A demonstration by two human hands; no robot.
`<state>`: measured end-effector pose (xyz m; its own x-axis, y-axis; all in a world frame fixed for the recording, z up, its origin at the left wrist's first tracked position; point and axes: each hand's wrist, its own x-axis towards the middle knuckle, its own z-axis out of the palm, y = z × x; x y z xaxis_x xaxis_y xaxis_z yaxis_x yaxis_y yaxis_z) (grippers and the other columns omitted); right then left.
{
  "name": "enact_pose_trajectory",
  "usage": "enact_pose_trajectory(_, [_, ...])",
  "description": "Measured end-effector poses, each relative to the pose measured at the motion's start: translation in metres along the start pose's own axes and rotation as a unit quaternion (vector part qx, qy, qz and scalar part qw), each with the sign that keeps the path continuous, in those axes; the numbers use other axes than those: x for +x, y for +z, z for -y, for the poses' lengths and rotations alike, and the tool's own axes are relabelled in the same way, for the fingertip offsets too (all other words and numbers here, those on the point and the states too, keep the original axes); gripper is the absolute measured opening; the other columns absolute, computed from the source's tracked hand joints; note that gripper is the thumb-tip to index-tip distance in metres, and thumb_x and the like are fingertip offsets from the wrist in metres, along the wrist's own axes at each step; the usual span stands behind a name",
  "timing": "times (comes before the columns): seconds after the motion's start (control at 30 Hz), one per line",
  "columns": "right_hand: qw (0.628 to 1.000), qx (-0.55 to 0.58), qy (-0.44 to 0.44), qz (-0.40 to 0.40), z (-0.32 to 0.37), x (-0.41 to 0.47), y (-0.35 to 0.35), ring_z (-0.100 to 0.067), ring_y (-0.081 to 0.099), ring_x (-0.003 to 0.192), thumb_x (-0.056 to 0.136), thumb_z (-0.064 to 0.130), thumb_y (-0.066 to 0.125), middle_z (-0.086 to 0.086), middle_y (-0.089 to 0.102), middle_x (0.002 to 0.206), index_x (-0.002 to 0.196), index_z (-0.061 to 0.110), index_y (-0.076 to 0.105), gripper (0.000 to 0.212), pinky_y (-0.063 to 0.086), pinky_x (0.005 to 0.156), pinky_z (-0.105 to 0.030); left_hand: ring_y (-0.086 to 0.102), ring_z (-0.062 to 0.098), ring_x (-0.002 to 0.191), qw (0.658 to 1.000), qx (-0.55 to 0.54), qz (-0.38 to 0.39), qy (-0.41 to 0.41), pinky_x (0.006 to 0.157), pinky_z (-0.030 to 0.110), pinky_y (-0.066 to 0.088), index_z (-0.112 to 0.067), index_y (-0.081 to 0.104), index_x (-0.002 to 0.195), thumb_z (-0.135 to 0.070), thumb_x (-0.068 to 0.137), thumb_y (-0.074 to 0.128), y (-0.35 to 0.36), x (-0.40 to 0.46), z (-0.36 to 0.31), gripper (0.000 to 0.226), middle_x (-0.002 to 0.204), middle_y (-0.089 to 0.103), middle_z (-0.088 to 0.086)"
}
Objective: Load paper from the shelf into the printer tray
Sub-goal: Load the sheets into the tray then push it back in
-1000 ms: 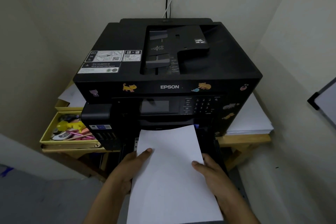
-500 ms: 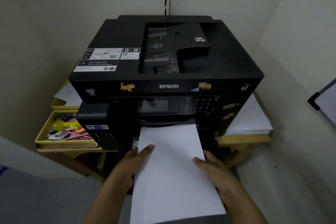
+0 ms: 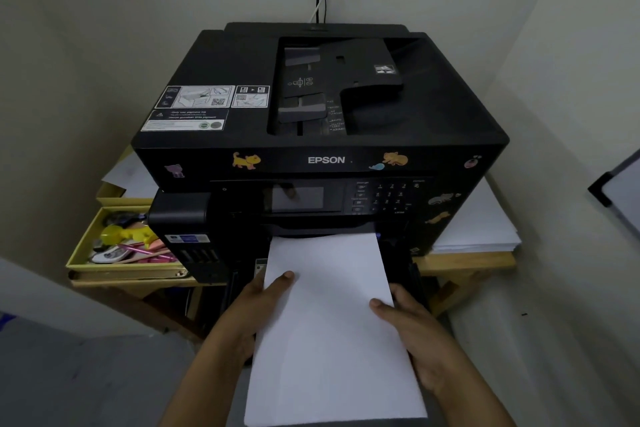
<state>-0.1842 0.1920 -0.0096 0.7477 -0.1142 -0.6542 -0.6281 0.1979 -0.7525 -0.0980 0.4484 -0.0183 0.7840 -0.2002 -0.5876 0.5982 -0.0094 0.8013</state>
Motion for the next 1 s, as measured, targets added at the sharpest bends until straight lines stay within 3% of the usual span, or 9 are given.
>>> enact_pose_trajectory(0.13, [1.000,-0.006,-0.005,0.001,0.000,-0.001,0.002,-0.025,0.074,0.114,0.104,0.021,0.066,0.002,0.079,0.120,0.134,0.032,0.063,0.033,0.057,0.102,-0.049,0.078,0.026,0.099,1.000,-0.011,0.001,0.004,0.093,0.047,0.060,-0.033,0.068,0.122,-0.036,0.096,0.070,-0.003,-0.001,-0.001,0.026,0.111,0.081,0.001])
enact_pose_trajectory(0.33, [1.000,-0.017,-0.002,0.001,0.008,0.004,0.004,-0.028,0.075,0.111,0.104,0.018,0.065,-0.002,0.079,0.119,0.132,0.029,0.065,0.030,0.059,0.099,-0.052,0.077,0.025,0.103,1.000,-0.019,-0.012,-0.003,0.098,0.050,0.058,-0.032,0.068,0.124,-0.033,0.095,0.072,-0.004,0.005,0.004,0.029,0.115,0.079,-0.001])
enact_pose_trajectory(0.47, [1.000,-0.005,0.001,-0.002,0.015,0.013,0.008,-0.032,0.075,0.109,0.103,0.018,0.067,-0.008,0.079,0.117,0.131,0.024,0.066,0.028,0.061,0.095,-0.053,0.078,0.025,0.098,0.999,-0.013,-0.045,0.000,0.086,0.042,0.062,-0.025,0.070,0.120,-0.030,0.097,0.070,-0.001,0.015,0.000,0.023,0.112,0.080,0.004])
enact_pose_trajectory(0.67, [0.999,0.011,0.018,-0.027,0.015,0.021,0.012,-0.031,0.075,0.107,0.104,0.028,0.065,-0.008,0.078,0.117,0.132,0.024,0.068,0.028,0.062,0.087,-0.046,0.073,0.031,0.106,0.997,-0.009,-0.079,-0.011,0.096,0.045,0.058,-0.015,0.067,0.126,-0.036,0.098,0.066,0.000,0.022,-0.006,0.035,0.119,0.074,0.009])
enact_pose_trajectory(0.77, [0.999,-0.014,0.000,-0.042,0.013,0.023,0.015,-0.026,0.073,0.109,0.107,0.030,0.060,-0.002,0.074,0.125,0.139,0.029,0.062,0.032,0.062,0.087,-0.043,0.068,0.031,0.115,0.996,0.007,-0.092,-0.016,0.107,0.051,0.052,-0.019,0.063,0.133,-0.055,0.083,0.072,-0.006,0.023,0.000,0.063,0.129,0.069,0.007])
enact_pose_trajectory(0.87, [0.998,-0.026,-0.016,-0.048,0.012,0.024,0.016,-0.022,0.071,0.110,0.109,0.029,0.056,0.001,0.071,0.126,0.139,0.031,0.059,0.031,0.060,0.082,-0.038,0.066,0.032,0.117,0.995,0.025,-0.094,0.008,0.109,0.054,0.049,-0.020,0.064,0.130,-0.043,0.097,0.062,-0.008,0.019,0.007,0.041,0.129,0.069,0.007])
enact_pose_trajectory(0.97, [0.999,-0.025,-0.016,-0.043,0.011,0.027,0.015,-0.023,0.073,0.110,0.109,0.028,0.057,0.000,0.073,0.126,0.143,0.029,0.059,0.034,0.060,0.082,-0.038,0.066,0.031,0.117,0.994,0.045,-0.095,0.025,0.108,0.055,0.050,-0.029,0.061,0.135,-0.053,0.087,0.061,-0.007,0.020,0.010,0.054,0.133,0.068,0.004])
enact_pose_trajectory(1.0, [0.999,-0.022,-0.014,-0.042,0.012,0.027,0.015,-0.023,0.073,0.109,0.109,0.028,0.057,-0.001,0.073,0.125,0.142,0.029,0.060,0.033,0.061,0.080,-0.037,0.066,0.031,0.116,0.995,0.046,-0.088,0.024,0.107,0.055,0.050,-0.030,0.061,0.134,-0.051,0.090,0.059,-0.007,0.023,0.011,0.048,0.131,0.068,0.004])
